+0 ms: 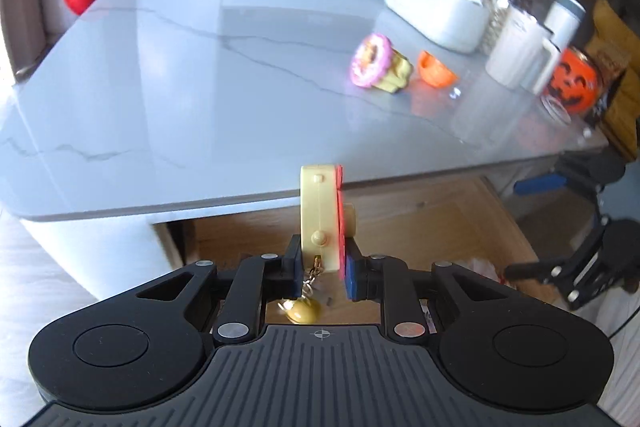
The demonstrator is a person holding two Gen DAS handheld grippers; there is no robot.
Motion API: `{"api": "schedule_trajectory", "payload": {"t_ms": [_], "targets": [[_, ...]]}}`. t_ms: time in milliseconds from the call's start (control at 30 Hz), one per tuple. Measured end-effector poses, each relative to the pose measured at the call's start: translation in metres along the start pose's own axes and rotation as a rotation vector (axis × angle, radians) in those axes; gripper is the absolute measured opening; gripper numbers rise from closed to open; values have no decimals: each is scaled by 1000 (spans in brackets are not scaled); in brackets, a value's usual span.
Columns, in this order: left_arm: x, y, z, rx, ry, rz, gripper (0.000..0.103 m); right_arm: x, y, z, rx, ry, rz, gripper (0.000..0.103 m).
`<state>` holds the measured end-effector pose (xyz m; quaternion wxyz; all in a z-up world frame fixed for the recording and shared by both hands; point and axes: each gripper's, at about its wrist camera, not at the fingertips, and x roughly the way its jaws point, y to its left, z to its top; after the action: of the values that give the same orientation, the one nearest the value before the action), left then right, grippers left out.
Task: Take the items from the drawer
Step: 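Lift the pink keychain out of the drawer with the left tool, then set the keychain on the countertop with the left tool while the right tool grasps the clear packet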
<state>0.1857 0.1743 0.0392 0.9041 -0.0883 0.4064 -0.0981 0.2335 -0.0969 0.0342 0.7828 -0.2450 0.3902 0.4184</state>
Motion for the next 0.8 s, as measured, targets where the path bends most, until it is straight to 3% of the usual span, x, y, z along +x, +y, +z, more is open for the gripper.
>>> {"api": "schedule_trajectory", "payload": {"t_ms": [100,233,367,467,600,767,800], "targets": [[-22,28,-7,-81,-47,-1,22,32,46,24,-225,20,16,77],[-32,46,-19,-145,-61,2,22,79,83,48,-327,86,122,57],[-39,58,-27,-170,-59,-11,22,115,116,54,-424,57,159,55],[-38,62,-28,-194,-56,-30,22,139,130,52,-462,17,139,55],[-40,67,-31,-213,-50,-56,22,170,123,52,-401,-14,124,55],[-38,67,-30,-221,-40,-63,22,197,98,60,-237,42,160,60],[-37,66,-30,-220,-34,-62,22,197,97,61,-242,48,167,53]]}}
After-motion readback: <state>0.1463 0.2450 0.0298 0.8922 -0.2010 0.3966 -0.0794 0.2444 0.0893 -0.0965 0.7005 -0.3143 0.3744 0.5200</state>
